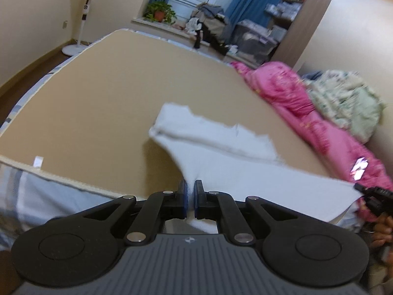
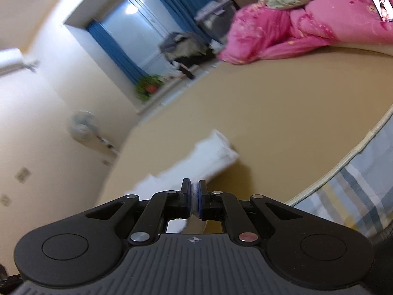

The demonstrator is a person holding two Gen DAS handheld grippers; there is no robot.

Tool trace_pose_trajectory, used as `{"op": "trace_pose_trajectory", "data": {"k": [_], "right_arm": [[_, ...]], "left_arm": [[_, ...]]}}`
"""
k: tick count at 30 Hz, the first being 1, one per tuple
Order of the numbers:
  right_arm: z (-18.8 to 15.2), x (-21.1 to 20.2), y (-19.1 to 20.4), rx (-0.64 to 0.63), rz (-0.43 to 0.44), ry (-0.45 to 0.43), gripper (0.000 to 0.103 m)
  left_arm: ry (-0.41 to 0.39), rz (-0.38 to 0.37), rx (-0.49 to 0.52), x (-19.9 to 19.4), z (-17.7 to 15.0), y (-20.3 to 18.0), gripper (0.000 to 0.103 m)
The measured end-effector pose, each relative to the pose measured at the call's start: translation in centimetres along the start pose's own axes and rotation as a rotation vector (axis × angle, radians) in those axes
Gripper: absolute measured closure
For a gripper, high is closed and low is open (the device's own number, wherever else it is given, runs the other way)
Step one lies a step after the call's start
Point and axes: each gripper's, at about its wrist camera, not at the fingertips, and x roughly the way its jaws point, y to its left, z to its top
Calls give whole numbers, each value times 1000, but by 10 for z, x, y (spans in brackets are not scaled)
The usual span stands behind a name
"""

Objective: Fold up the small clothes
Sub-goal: 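Lift the hem with both grippers and fold it toward the collar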

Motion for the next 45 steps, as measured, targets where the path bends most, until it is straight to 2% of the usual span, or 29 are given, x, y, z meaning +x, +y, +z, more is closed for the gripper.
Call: {"op": "trace_pose_trajectory", "data": {"k": [4, 7, 9, 11, 13, 16, 18, 20, 21, 22, 24, 25, 26, 27, 28, 29, 30, 31, 33, 37, 40, 43, 44, 45], "right_arm": [[11, -50, -1, 107, 125, -2, 98], [14, -55, -9, 143, 124, 10, 98], [13, -35, -14, 155, 91, 30, 98], [19, -3, -27, 191, 30, 63, 98], [29, 42, -43, 210, -14, 105, 98], [43, 113, -60, 229, -83, 162, 98], [54, 164, -66, 228, -145, 176, 98], [67, 212, -76, 239, -189, 158, 97], [73, 230, -80, 226, -224, 147, 96], [76, 244, -83, 205, -270, 126, 92], [75, 256, -89, 164, -292, 96, 83], [68, 262, -93, 144, -297, 110, 83], [62, 271, -98, 148, -323, 165, 81], [60, 277, -100, 154, -323, 198, 81], [57, 280, -96, 134, -288, 210, 81], [55, 285, -90, 92, -262, 227, 80], [53, 290, -82, 26, -241, 241, 75], [51, 295, -76, -21, -234, 251, 65], [48, 303, -70, -53, -216, 273, 59], [43, 307, -54, -64, -174, 268, 59], [49, 311, -48, -71, -146, 248, 59], [47, 320, -46, -106, -162, 281, 59], [46, 323, -46, -122, -175, 294, 59], [44, 326, -45, -147, -194, 297, 67]], "left_arm": [[-4, -26, -16, -51, 5, 0, 98], [6, -21, -52, -42, 10, 7, 98], [28, -9, -78, -16, 19, 20, 98], [53, 6, -96, 30, 33, 28, 98], [66, 15, -76, 80, 54, 33, 98], [85, 68, -33, 158, 94, 34, 98], [87, 70, -20, 204, 120, 41, 96], [70, 165, -7, 241, 142, 48, 93], [57, 195, -14, 252, 148, 54, 87], [52, 192, -35, 260, 151, 64, 84], [43, 152, -110, 267, 140, 88, 81], [75, 132, -137, 272, 127, 98, 79], [195, 175, -128, 284, 124, 100, 80], [216, 185, -93, 286, 124, 98, 79], [167, 172, -56, 283, 126, 94, 77], [127, 160, -27, 281, 129, 90, 68], [111, 146, -20, 282, 132, 88, 56], [116, 128, -23, 287, 133, 88, 53], [157, 107, -28, 300, 133, 87, 52], [167, 156, 35, 322, 133, 79, 52], [198, 155, 24, 329, 130, 80, 55], [189, 147, 25, 330, 129, 84, 79], [188, 141, 25, 331, 128, 83, 97], [180, 142, 34, 331, 128, 82, 98]]}}
